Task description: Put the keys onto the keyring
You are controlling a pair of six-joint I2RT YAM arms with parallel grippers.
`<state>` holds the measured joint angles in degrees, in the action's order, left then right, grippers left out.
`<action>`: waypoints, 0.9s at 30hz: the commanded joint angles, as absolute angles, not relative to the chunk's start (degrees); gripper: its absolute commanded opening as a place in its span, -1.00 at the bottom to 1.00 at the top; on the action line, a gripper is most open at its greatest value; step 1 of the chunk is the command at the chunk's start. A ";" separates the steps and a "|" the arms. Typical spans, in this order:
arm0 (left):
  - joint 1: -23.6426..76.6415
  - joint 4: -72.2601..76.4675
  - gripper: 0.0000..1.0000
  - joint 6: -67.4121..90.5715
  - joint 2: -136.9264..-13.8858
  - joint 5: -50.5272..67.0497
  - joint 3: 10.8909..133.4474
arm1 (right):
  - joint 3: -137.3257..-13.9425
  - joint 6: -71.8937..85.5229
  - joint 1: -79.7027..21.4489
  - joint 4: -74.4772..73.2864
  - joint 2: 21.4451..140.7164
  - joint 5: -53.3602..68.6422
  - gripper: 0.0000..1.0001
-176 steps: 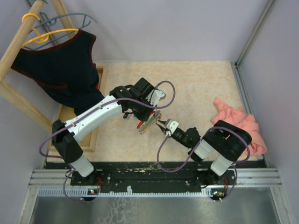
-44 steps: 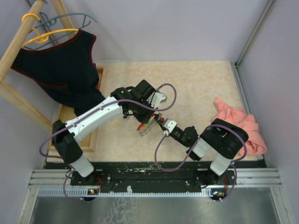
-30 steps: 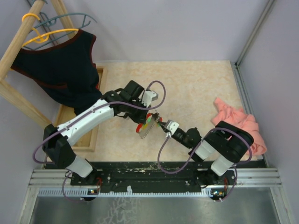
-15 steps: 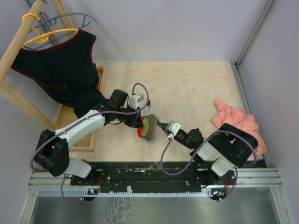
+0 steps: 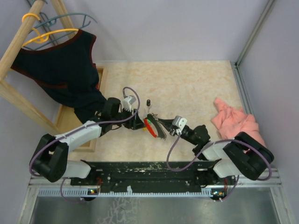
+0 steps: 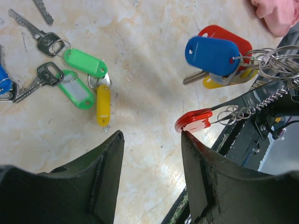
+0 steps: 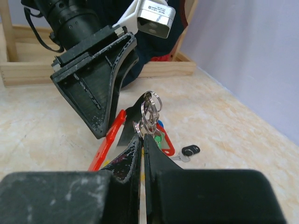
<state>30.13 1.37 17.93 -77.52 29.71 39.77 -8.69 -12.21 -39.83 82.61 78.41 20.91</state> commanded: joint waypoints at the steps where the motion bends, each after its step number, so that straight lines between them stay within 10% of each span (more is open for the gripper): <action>1: 29.91 15.89 0.17 19.98 -76.01 34.11 36.88 | -13.47 -11.77 -39.22 70.97 73.16 23.95 -1.00; 27: 33.96 32.70 0.26 21.19 -94.39 32.36 40.20 | -12.48 -9.93 -39.20 64.31 75.02 16.50 -1.00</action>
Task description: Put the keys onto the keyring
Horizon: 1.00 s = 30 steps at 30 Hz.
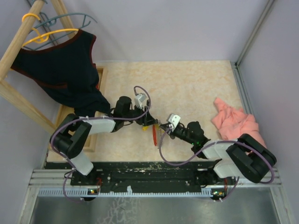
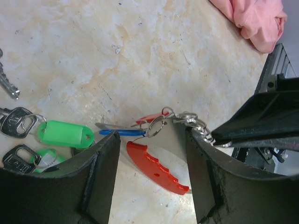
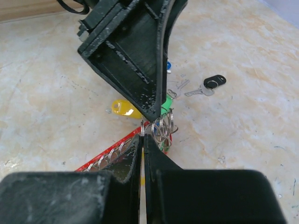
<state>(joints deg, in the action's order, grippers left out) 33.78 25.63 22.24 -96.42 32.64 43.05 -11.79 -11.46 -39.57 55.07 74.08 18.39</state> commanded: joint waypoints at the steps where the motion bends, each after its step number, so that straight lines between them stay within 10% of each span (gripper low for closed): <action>1: 33.56 34.51 0.26 20.95 -93.23 32.42 38.49 | -12.33 -9.93 -39.20 64.44 75.01 16.16 -1.00; 13: 29.36 69.82 0.03 21.82 -91.33 49.41 22.47 | -11.83 -10.38 -38.72 65.74 75.17 19.36 -1.00; 30: 30.00 75.02 -0.11 3.98 -94.90 55.37 23.46 | -14.01 -13.67 -38.72 65.88 77.34 25.33 -1.00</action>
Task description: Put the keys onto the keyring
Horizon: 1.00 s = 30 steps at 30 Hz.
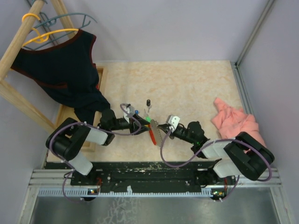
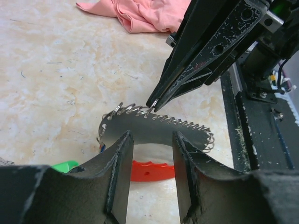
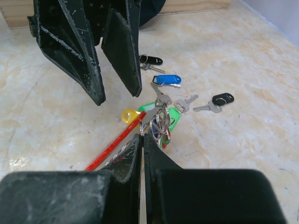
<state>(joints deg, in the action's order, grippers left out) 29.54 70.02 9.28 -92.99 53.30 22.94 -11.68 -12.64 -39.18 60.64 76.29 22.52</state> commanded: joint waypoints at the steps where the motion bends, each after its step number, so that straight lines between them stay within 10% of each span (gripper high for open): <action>1: 30.14 76.29 -0.10 3.43 -95.59 55.07 23.19 | -14.06 -13.78 -38.70 66.10 77.61 25.41 -1.00; 30: 32.90 72.95 -0.35 -4.59 -99.67 50.78 24.90 | -16.51 -14.68 -38.73 68.55 83.70 28.76 -1.00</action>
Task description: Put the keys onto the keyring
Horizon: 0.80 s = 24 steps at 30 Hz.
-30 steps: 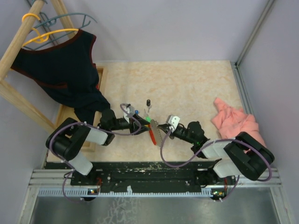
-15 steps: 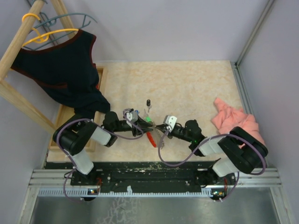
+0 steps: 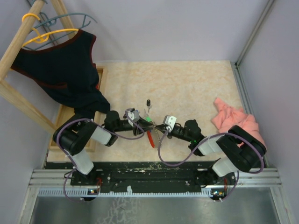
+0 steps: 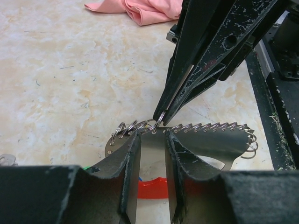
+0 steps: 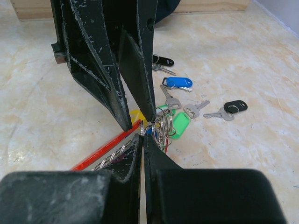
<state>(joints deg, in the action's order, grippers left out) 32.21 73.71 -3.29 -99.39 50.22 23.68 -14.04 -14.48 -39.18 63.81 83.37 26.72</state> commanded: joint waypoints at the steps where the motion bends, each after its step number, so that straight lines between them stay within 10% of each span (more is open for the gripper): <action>1: 33.06 72.95 -0.37 -4.53 -99.60 50.90 24.96 | -16.58 -14.73 -38.77 68.55 83.74 28.86 -1.00; 19: 34.40 64.12 -0.65 -8.87 -97.82 49.77 26.86 | -17.13 -14.45 -38.72 67.83 83.49 30.14 -1.00; 24: 34.67 57.17 -0.99 -10.64 -96.00 48.72 28.22 | -16.87 -15.25 -38.71 65.95 82.41 29.66 -1.00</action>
